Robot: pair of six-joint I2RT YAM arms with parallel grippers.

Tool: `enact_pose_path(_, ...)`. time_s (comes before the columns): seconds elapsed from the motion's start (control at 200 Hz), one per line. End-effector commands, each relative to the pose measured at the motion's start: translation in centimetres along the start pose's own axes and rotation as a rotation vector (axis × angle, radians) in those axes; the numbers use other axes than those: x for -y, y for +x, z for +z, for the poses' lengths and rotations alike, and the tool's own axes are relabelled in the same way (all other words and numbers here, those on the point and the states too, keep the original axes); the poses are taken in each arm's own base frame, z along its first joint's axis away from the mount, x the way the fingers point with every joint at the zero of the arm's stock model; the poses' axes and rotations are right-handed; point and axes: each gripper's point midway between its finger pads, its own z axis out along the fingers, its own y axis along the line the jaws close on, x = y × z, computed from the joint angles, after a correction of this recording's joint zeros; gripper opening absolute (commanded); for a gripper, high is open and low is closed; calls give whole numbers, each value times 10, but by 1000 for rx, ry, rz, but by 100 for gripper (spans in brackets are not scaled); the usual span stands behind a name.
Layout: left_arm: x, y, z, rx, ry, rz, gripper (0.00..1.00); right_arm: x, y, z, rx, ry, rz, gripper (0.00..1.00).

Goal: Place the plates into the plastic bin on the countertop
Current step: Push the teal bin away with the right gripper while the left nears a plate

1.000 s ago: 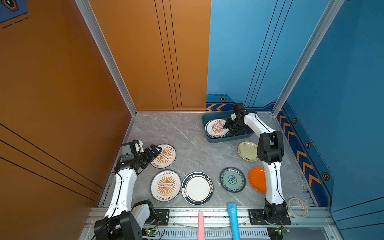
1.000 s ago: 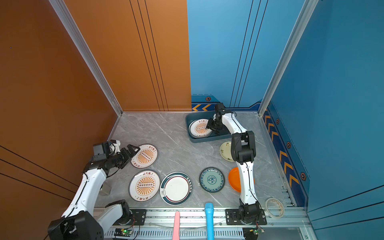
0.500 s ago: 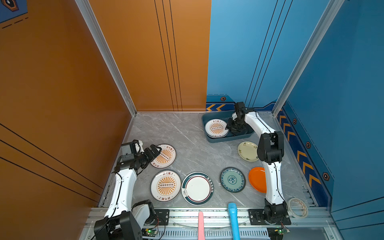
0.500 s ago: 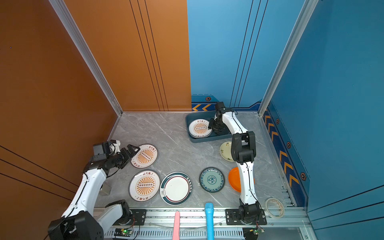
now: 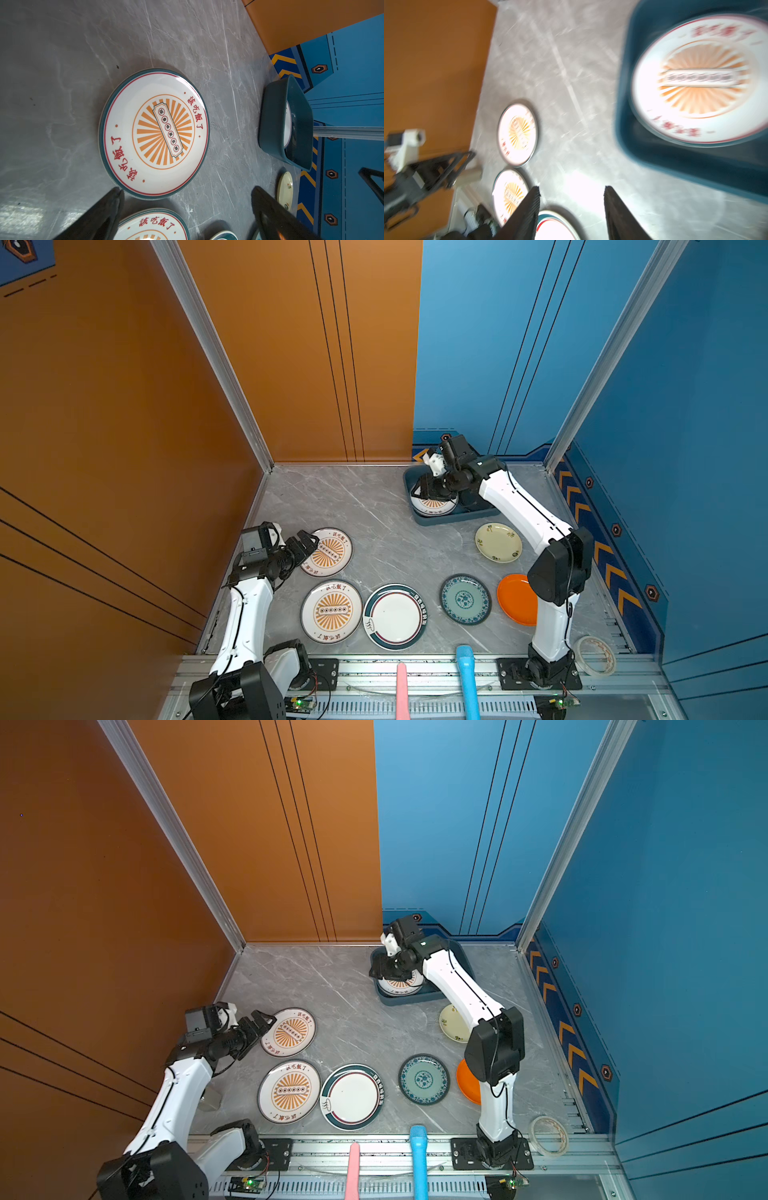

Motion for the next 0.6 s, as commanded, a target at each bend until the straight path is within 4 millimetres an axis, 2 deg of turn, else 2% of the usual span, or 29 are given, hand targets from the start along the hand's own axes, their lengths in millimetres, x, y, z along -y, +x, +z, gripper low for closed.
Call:
enact_pose_path(0.0,-18,7,1,-9,-64,-23,98,-19,15,15,-19,-68,13,53)
enact_pose_path(0.08,-25,9,4,-9,-82,-41,98,-37,22,20,-15,-106,-3,53)
enact_pose_path(0.1,-27,10,5,-10,-86,-47,98,-34,31,27,-35,-100,6,53)
enact_pose_path(0.165,-31,12,9,-9,-91,-64,98,-40,36,32,-34,-112,1,53)
enact_pose_path(0.591,-53,11,27,3,-165,-109,98,-29,61,59,-76,-122,34,53)
